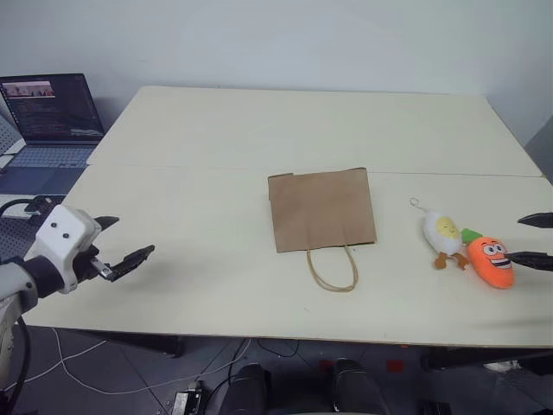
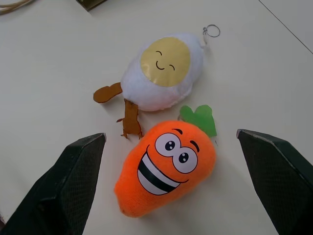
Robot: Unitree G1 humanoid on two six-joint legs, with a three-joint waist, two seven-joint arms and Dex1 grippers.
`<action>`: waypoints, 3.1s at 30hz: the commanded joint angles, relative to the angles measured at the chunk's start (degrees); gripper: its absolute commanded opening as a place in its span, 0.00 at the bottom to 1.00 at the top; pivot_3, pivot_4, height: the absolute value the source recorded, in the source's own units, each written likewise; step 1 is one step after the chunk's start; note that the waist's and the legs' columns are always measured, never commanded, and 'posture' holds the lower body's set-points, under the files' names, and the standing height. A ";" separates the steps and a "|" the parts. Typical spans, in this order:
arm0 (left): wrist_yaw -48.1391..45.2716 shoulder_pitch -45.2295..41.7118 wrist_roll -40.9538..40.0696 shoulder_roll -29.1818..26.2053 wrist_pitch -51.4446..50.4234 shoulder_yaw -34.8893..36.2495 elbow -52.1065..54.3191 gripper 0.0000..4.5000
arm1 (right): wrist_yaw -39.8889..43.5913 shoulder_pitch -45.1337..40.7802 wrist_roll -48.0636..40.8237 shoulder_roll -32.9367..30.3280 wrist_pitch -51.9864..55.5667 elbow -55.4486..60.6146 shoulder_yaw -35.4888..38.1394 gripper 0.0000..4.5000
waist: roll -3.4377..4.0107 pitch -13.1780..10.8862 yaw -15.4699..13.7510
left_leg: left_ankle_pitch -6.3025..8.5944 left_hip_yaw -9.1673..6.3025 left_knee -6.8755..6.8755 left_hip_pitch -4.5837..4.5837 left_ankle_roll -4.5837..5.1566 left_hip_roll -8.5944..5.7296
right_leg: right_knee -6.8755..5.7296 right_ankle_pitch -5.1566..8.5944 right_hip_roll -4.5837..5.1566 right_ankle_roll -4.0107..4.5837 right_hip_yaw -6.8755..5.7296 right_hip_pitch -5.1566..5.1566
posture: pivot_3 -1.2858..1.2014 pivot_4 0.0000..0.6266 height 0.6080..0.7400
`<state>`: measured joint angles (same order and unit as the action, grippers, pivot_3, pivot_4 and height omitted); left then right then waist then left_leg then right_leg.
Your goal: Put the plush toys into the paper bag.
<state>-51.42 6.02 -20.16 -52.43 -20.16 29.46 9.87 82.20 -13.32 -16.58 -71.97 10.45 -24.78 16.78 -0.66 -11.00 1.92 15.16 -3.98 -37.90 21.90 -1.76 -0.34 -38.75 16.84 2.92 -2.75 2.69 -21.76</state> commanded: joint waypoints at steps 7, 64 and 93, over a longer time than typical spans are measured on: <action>-1.28 -1.53 -2.61 0.67 1.39 1.20 0.81 1.00 | -0.12 -0.24 -0.22 -1.12 -2.27 -1.10 1.77 1.00 | 0.00 0.00 0.01 | 0.00 0.01 -0.01 0.00 0.00 0.00 | 0.00 0.00 0.00 0.00 0.01 0.00 | 0.52 0.24 1.00; -6.26 -37.66 22.38 31.60 22.05 -59.22 -15.28 1.00 | -16.54 33.92 -26.14 14.40 35.54 70.29 27.58 1.00 | -0.18 0.03 -0.94 | -0.01 -0.14 -0.13 0.03 0.01 -0.14 | 0.16 0.12 -0.15 -0.37 -0.13 0.37 | 0.52 0.24 1.00; -11.43 -42.51 14.56 34.73 15.21 -51.59 -13.03 0.01 | -31.54 29.50 -26.88 19.53 35.29 71.90 19.11 1.00 | -0.21 0.02 -1.04 | -0.01 -0.26 -0.13 0.08 0.01 -0.13 | 0.16 0.14 -0.17 -0.40 -0.16 0.36 | 0.52 0.24 1.00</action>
<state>-62.34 -34.38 -1.16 -18.32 -1.72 -25.76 -7.60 54.00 17.36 -42.25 -53.27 45.44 45.32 36.59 -0.87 -10.98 0.88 15.16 -4.28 -38.04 21.98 -1.75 -0.45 -38.60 16.97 2.74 -3.15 2.52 -21.41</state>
